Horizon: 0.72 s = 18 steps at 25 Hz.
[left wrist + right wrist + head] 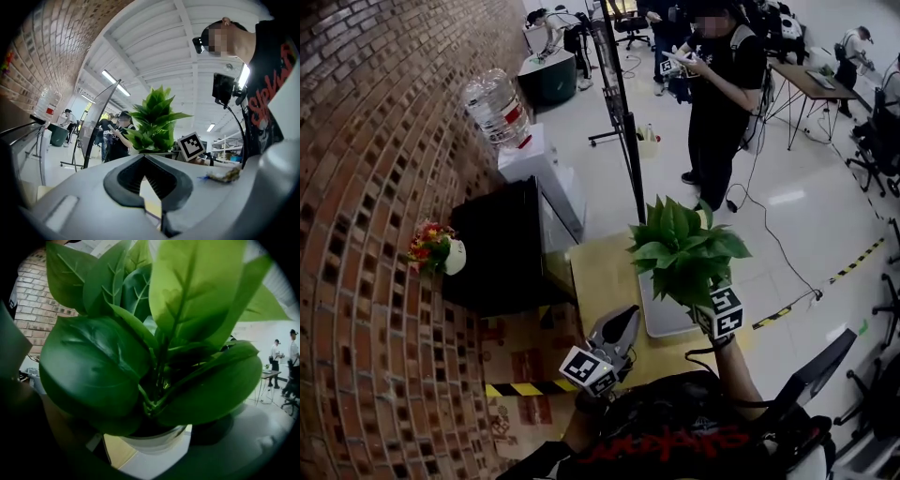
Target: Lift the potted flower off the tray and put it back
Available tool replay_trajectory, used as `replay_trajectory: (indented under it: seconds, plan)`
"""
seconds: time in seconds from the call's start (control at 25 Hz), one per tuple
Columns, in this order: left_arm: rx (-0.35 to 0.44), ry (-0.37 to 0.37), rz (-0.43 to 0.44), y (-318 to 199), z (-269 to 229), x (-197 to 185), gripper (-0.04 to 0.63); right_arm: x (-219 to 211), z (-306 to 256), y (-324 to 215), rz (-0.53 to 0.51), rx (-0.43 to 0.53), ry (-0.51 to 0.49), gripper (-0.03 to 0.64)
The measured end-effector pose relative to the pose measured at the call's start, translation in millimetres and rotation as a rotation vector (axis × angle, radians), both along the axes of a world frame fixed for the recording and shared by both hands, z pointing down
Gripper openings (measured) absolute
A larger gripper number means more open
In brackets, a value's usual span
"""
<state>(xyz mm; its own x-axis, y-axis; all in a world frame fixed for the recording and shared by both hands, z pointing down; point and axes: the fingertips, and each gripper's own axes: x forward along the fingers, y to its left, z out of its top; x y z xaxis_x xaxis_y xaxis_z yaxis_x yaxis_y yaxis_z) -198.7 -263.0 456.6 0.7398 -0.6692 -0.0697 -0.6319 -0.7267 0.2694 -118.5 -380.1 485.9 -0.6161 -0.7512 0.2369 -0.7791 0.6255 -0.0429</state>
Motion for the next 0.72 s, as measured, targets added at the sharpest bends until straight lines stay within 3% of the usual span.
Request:
replay_trajectory:
  seconds: [0.24,0.72]
  plan:
    - [0.022,0.067,0.011,3.8,-6.7,-4.0,0.002,-9.2,2.8,-0.6,-0.030,-0.005,-0.003,0.537]
    - [-0.012,0.007,-0.016,-4.3,7.9,0.8,0.003,-8.5,13.0,-7.8,-0.066,0.004,-0.038,0.537]
